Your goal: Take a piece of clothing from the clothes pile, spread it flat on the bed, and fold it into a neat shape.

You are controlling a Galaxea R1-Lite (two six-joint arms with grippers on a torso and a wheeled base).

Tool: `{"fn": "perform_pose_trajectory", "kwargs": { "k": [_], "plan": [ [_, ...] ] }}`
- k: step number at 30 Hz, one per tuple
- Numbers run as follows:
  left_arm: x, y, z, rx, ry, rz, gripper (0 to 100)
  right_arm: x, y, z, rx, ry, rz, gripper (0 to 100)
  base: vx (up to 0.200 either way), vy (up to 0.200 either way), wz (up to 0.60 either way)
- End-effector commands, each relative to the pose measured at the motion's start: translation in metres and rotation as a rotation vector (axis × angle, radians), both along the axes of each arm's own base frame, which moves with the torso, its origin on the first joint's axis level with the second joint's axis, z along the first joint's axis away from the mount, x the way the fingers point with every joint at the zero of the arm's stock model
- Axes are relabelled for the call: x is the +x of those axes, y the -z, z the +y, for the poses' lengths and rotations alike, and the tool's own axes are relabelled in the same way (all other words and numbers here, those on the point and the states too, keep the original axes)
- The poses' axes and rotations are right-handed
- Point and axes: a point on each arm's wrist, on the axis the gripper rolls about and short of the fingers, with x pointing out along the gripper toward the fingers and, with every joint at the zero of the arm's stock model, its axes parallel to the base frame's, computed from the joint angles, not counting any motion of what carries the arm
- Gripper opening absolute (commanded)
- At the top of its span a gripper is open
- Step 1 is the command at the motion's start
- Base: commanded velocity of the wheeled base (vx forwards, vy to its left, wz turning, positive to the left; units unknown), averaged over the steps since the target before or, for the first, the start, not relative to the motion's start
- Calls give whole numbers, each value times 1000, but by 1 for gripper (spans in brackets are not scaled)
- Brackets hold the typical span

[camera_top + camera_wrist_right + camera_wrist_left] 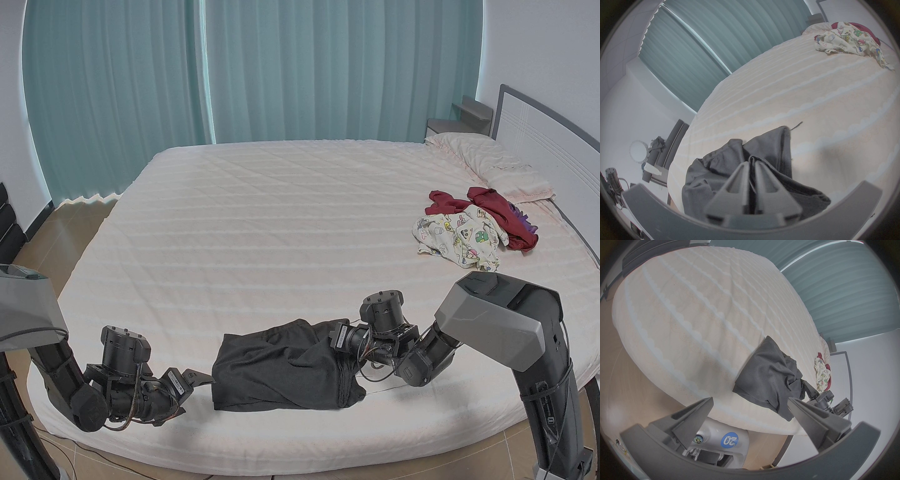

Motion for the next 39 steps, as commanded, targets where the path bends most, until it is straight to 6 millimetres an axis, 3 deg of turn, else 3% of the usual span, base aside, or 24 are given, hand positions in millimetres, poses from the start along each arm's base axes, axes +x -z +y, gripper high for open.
{"fn": "perform_pose_trajectory", "kwargs": {
  "k": [1, 8, 20, 39],
  "plan": [
    [0, 2, 0, 2, 2, 10, 100, 4, 0, -6, 7, 37, 0, 0, 0, 0, 0],
    [0, 4, 0, 6, 0, 17, 100, 15, -13, -23, 47, 121, -10, 0, 0, 0, 0],
    [0, 5, 0, 7, 0, 21, 100, 21, 0, -44, 44, 190, 47, 0, 0, 0, 0],
    [0, 6, 0, 8, 0, 24, 100, 27, 2, -46, 49, 275, 58, 0, 0, 0, 0]
  ]
}}
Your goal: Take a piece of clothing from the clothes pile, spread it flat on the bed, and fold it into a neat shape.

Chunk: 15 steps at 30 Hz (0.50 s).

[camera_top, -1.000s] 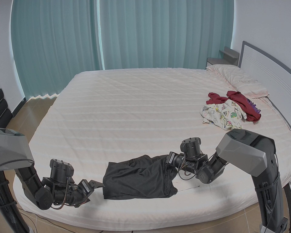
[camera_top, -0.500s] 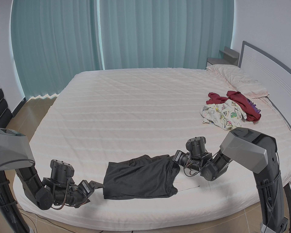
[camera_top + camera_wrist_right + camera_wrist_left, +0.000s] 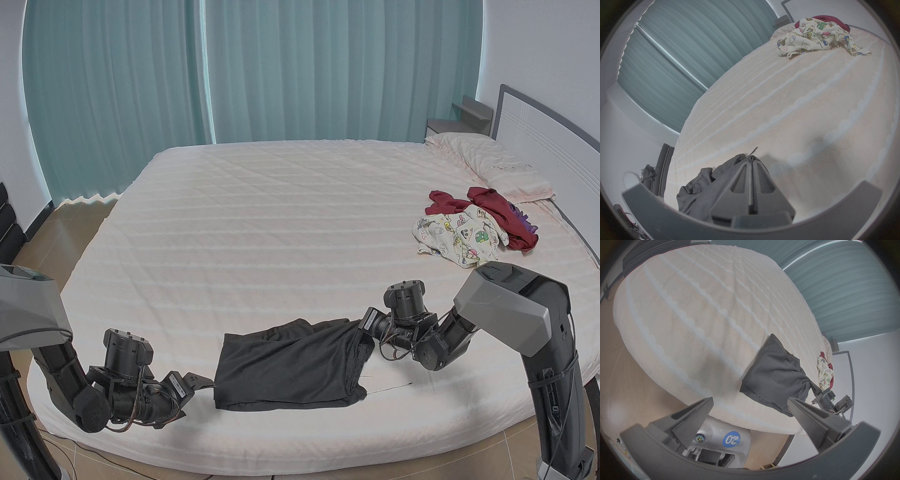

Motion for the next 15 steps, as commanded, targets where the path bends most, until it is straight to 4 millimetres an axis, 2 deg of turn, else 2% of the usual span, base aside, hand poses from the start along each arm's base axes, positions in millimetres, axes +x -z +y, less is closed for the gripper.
{"fn": "perform_pose_trajectory", "kwargs": {
  "k": [1, 6, 7, 11, 15],
  "plan": [
    [0, 0, 0, -1, 0, -1, 100, 0, 2, 1, -7, 9, -1, 0, 0, 0, 0],
    [0, 0, 0, -2, 1, -1, 100, 0, 4, 1, -26, 23, 9, 0, 0, 0, 0],
    [0, 0, 0, -2, 1, -1, 100, -1, 5, 2, -28, 20, 15, 100, 0, 0, 0],
    [0, 0, 0, -2, 1, -1, 100, -5, 1, 2, -29, 9, 9, 100, 0, 0, 0],
    [0, 1, 0, -1, 1, 2, 100, -13, -25, -4, 0, -8, -26, 100, 0, 0, 0]
  ]
}}
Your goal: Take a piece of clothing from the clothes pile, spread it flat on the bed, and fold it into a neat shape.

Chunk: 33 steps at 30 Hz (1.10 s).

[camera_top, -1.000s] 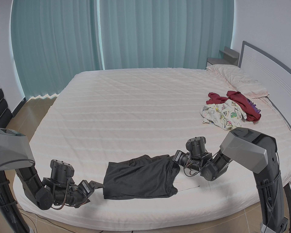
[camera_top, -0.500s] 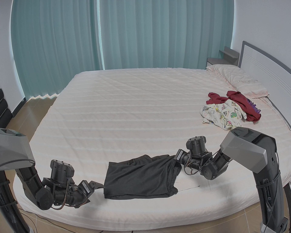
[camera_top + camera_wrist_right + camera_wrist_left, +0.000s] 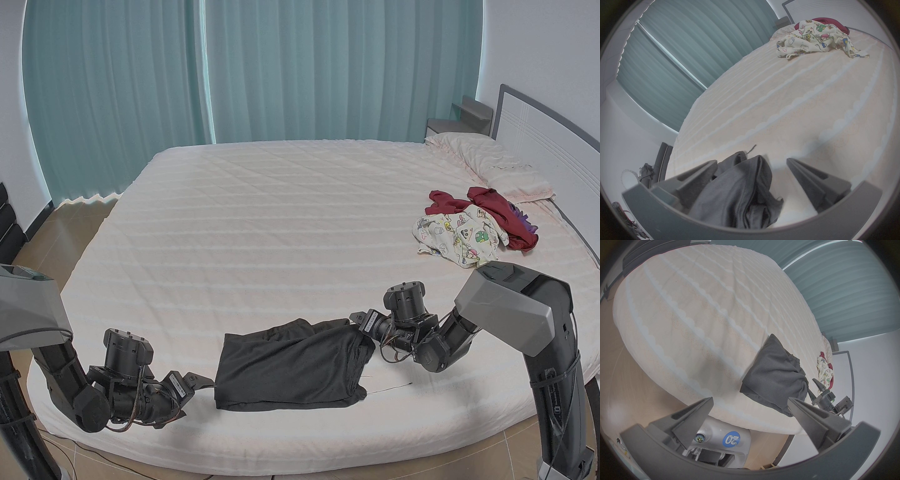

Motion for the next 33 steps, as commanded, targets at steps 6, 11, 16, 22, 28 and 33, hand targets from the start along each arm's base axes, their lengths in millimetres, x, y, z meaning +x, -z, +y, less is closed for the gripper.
{"fn": "perform_pose_trajectory", "kwargs": {
  "k": [6, 11, 16, 22, 28, 33],
  "plan": [
    [0, 1, 0, 0, 0, 3, 100, -55, -49, -3, 55, -180, 0, 100, 0, 0, 0],
    [0, 1, 0, 0, 0, 3, 100, -91, -32, 8, 26, -359, 58, 100, 0, 0, 0],
    [0, 1, 0, 1, 1, 3, 100, -107, -17, 17, -20, -437, 63, 100, 0, 0, 0],
    [0, 1, 0, 0, 3, 3, 100, -113, -7, 23, -42, -472, 81, 100, 0, 0, 0],
    [0, 1, 0, 0, 3, 3, 100, -113, -3, 24, -60, -483, 77, 100, 0, 0, 0],
    [0, 1, -1, 1, 4, 3, 100, -115, 2, 32, -83, -514, 69, 100, 0, 0, 0]
  ]
}}
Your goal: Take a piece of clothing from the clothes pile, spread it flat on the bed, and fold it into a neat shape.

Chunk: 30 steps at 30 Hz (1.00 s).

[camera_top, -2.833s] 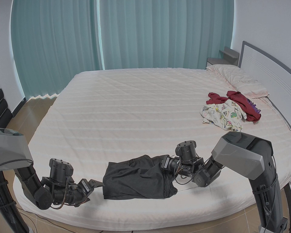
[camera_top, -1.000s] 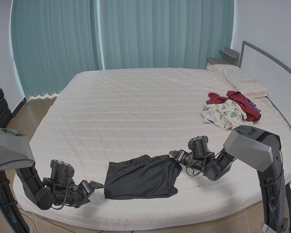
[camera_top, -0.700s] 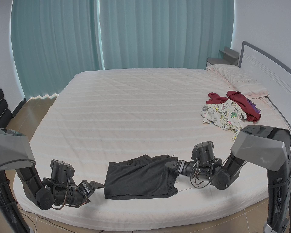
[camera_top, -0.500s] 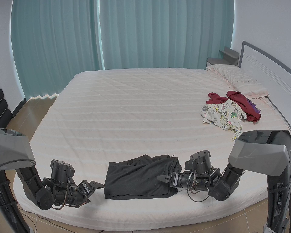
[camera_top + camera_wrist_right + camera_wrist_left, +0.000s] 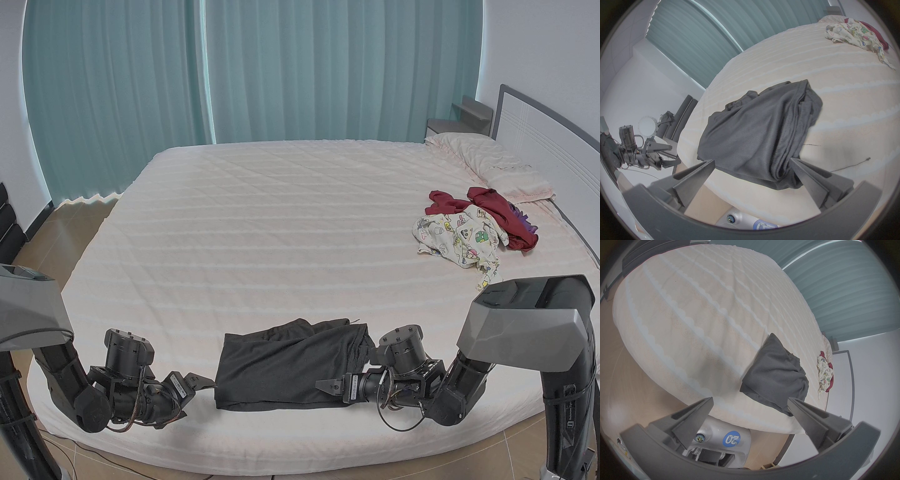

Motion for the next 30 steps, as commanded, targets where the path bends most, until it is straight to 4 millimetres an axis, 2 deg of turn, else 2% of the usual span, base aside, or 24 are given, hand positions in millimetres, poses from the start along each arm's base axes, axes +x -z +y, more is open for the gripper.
{"fn": "perform_pose_trajectory", "kwargs": {
  "k": [1, 6, 15, 16, 20, 24, 30],
  "plan": [
    [0, 0, 0, 0, -1, 1, 100, -2, 7, 6, -14, -22, 1, 100, 0, 0, 0],
    [0, 0, 0, -1, 0, 1, 100, 0, 7, 12, -13, -36, -15, 100, 0, 0, 0],
    [0, 0, 0, -1, 0, 1, 100, 6, 21, 17, -107, -32, -70, 100, 0, 0, 0],
    [0, 0, 0, -1, 0, 1, 100, 5, 21, 17, -108, -33, -69, 0, 0, 0, 0],
    [0, 0, 0, 0, -1, 1, 100, 3, 19, 15, -112, -31, -68, 0, 0, 0, 0],
    [0, 1, 0, 1, -1, 2, 100, 0, 6, 6, -110, -18, -71, 0, 0, 0, 0],
    [0, 0, 0, -1, 0, 1, 100, -9, -1, -6, -127, -13, -57, 0, 0, 0, 0]
  ]
}}
